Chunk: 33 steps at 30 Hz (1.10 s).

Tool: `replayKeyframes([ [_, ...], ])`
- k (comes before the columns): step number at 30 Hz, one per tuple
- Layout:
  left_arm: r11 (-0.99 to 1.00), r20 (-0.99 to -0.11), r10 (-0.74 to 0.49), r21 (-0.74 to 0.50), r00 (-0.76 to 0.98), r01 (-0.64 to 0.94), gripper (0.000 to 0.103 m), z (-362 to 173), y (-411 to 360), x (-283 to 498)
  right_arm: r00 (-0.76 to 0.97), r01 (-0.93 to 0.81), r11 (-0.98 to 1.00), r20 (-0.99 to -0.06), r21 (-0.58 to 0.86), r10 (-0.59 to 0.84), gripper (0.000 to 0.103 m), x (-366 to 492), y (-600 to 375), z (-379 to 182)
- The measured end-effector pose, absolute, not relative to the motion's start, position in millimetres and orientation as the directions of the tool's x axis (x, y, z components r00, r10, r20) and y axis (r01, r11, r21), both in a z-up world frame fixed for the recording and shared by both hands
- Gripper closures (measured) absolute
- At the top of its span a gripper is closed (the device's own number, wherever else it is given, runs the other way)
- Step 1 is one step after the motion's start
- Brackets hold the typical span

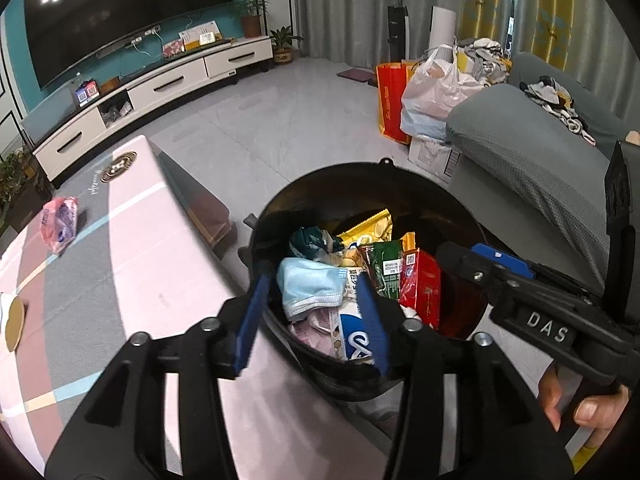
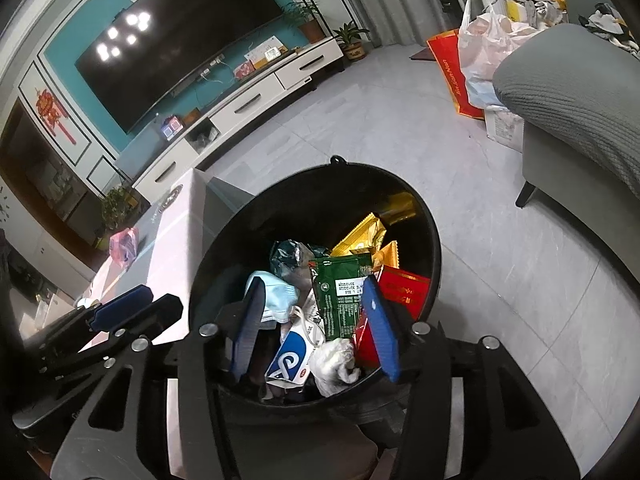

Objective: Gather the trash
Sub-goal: 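Open both tools to drop the mask and tissue into the bin, then move both open tools back along the table toward the cup and pink bag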

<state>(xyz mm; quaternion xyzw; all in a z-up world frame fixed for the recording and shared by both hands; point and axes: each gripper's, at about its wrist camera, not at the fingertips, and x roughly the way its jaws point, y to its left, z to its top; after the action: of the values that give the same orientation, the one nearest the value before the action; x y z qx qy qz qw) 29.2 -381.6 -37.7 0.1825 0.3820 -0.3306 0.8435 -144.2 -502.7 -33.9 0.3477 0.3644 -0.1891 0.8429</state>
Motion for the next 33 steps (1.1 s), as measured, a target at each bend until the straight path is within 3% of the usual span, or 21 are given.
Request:
replayKeyframes([
  [2,0.717,-0.756,-0.423,0.057,0.499,0.695,0.044,-32,-376,26,0.668,0.568,0.690,-0.741,0.449,-0.067,0.044,-148,-499,-28],
  [5,0.727,-0.745,-0.419,0.068,0.520,0.683,0.028,-24,-362,18,0.665,0.564,0.699,-0.743,0.439,-0.069,0.037,-154,-492,-20],
  [9,0.753,-0.750,-0.380,0.089,0.541,0.652,0.020,-17,-339,10,0.653,0.565,0.705,-0.754,0.429,-0.065,0.027,-162,-481,-11],
  [14,0.809,-0.761,-0.341,0.061,0.552,0.585,0.013,-5,-296,5,0.638,0.567,0.711,-0.768,0.415,-0.061,0.020,-169,-464,-1],
  [23,0.900,-0.742,-0.254,0.054,0.621,0.433,0.004,15,-211,-14,0.631,0.501,0.769,-0.776,0.397,-0.011,0.019,-165,-420,23],
  [33,0.958,-0.721,-0.169,0.042,0.672,0.285,0.003,29,-130,-30,0.656,0.356,0.864,-0.754,0.356,0.040,0.012,-137,-353,60],
])
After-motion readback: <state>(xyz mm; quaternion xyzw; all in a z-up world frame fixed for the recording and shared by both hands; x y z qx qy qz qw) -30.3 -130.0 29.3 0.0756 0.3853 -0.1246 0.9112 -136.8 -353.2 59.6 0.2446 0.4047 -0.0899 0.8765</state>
